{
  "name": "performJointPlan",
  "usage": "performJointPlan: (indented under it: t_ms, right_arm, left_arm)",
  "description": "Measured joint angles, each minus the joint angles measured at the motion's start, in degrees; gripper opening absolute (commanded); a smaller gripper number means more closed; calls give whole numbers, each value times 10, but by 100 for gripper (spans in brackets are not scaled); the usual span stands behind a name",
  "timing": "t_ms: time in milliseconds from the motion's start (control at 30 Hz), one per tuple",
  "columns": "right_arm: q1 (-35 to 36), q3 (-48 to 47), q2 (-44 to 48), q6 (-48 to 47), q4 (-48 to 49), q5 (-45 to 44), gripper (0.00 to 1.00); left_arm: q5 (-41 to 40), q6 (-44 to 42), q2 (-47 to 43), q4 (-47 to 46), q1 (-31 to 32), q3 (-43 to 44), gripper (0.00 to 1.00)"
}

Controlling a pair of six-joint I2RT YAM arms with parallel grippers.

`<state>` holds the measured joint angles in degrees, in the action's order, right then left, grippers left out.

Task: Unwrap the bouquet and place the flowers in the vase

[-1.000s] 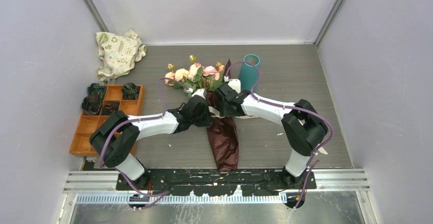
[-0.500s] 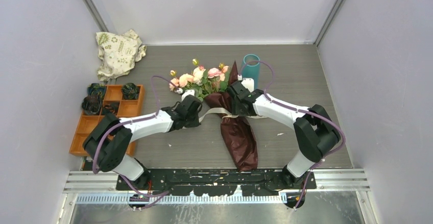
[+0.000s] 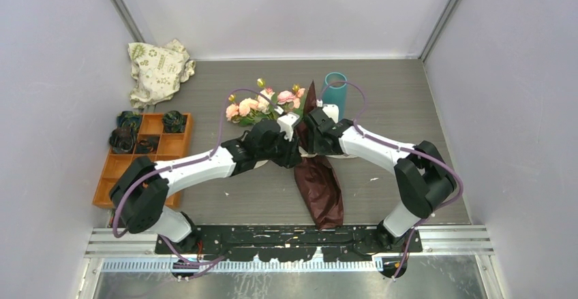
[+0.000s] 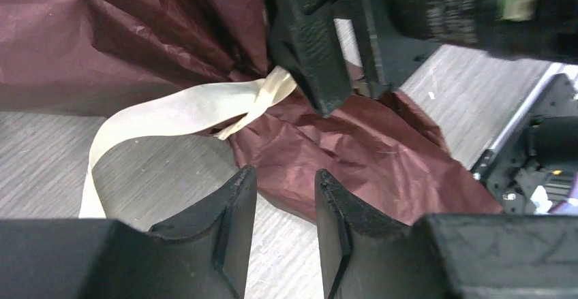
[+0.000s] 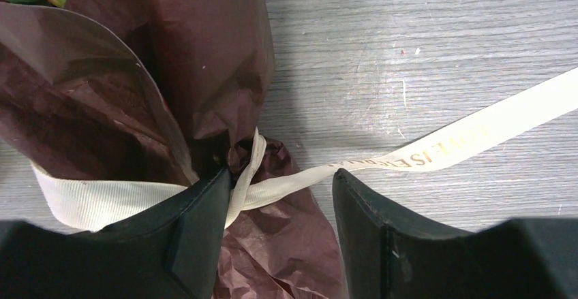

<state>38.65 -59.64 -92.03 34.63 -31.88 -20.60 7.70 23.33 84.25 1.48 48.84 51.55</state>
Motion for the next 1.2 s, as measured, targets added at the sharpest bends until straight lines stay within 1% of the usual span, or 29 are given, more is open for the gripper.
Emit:
performJointPlan:
  t_ms: [300,567,867,967,1033,1067,1200]
  right_arm:
    - [-2,0,17,0,0,10,63]
    - [-4,0,18,0,2,22,63]
    - [-6,0,24,2,6,35,63]
    - [-7,0,24,2,7,39,63]
    - [-8,1,24,3,7,41,63]
    - [-8,1,24,3,6,42,63]
    - [-9,2,24,6,7,44,63]
  left_arm:
    - [-27,-71,71,-4,0,20,45]
    - [-51,-114,104,-5,0,52,45]
    - [-51,-120,143,-14,2,65,42]
    - [-51,-119,150,-16,3,65,37]
    - [-52,-118,153,-19,3,65,29]
    - [-54,-116,154,-20,3,65,22]
    - [-64,-104,157,-26,4,65,11]
